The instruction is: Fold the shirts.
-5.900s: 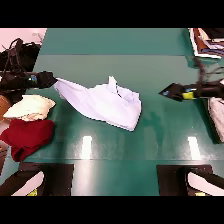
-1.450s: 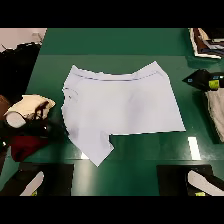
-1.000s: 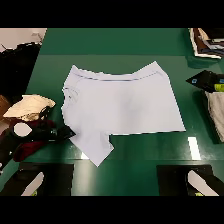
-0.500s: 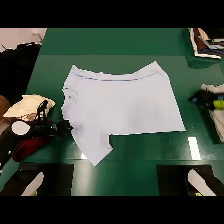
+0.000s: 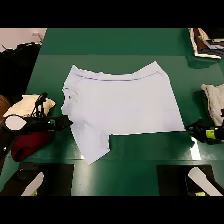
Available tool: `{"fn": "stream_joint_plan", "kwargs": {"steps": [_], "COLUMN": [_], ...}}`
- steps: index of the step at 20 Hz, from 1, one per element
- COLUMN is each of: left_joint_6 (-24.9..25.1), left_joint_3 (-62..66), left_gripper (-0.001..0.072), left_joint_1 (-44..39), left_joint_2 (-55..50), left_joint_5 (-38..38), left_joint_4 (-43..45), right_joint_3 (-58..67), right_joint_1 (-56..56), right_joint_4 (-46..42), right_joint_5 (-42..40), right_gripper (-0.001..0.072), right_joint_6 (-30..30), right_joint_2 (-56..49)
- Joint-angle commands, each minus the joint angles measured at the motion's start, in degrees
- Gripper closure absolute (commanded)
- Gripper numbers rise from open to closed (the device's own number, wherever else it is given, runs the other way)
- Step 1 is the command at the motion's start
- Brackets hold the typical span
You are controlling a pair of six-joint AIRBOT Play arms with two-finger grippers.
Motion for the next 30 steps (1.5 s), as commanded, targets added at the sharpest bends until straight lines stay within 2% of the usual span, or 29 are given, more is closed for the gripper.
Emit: {"fn": "stream_joint_plan", "kwargs": {"steps": [1, 3, 5, 7, 8, 11, 13, 18, 23, 27, 30], "left_joint_6": [0.20, 0.20, 0.20, 0.24, 0.22, 0.20, 0.24, 0.26, 0.24, -0.09, -0.44], "left_joint_3": [0.31, 0.31, 0.33, 0.35, 0.72, 7.32, 17.68, 55.01, 89.74, 102.60, 101.94], "left_gripper": [0.0685, 0.0685, 0.0686, 0.0686, 0.0686, 0.0687, 0.0687, 0.0686, 0.0687, 0.0687, 0.0687], "left_joint_1": [-0.02, -0.02, -0.02, -0.02, -0.02, -0.02, -0.02, -0.02, -0.02, -0.02, -0.02], "left_joint_2": [0.04, 0.04, 0.04, 0.04, 0.04, 0.04, 0.07, 0.04, 0.04, 0.04, -0.46], "left_joint_5": [-0.44, -0.90, -1.68, -2.56, -3.15, -6.43, -9.38, -12.87, -12.52, -10.60, -11.74], "left_joint_4": [-0.07, -0.07, -0.07, -0.04, 0.15, 2.71, 4.76, 10.88, 14.23, 14.23, 14.25], "right_joint_3": [-1.07, 0.72, 2.38, 4.15, 4.98, 9.44, 15.85, 40.96, 65.05, 75.17, 82.47], "right_joint_1": [3.28, 7.45, 10.58, 13.03, 14.03, 15.89, 16.13, 15.96, 15.96, 15.96, 15.96], "right_joint_4": [3.45, 3.41, 3.30, 2.49, 2.49, 2.73, 3.85, 5.88, -1.62, -10.54, -14.58], "right_joint_5": [-5.44, -6.91, -8.55, -8.55, -8.50, -8.04, -7.80, -10.38, -11.76, -8.33, 1.03], "right_gripper": [0.0266, 0.0271, 0.0404, 0.0643, 0.0696, 0.0697, 0.0697, 0.0697, 0.0697, 0.0697, 0.0698], "right_joint_6": [-0.39, -0.35, -0.24, -0.44, -0.44, -0.42, -0.39, -0.42, -0.39, 1.16, 3.28], "right_joint_2": [-5.27, -8.41, -10.12, -10.23, -9.35, -2.58, 3.52, 15.13, 20.04, 21.57, 18.05]}}
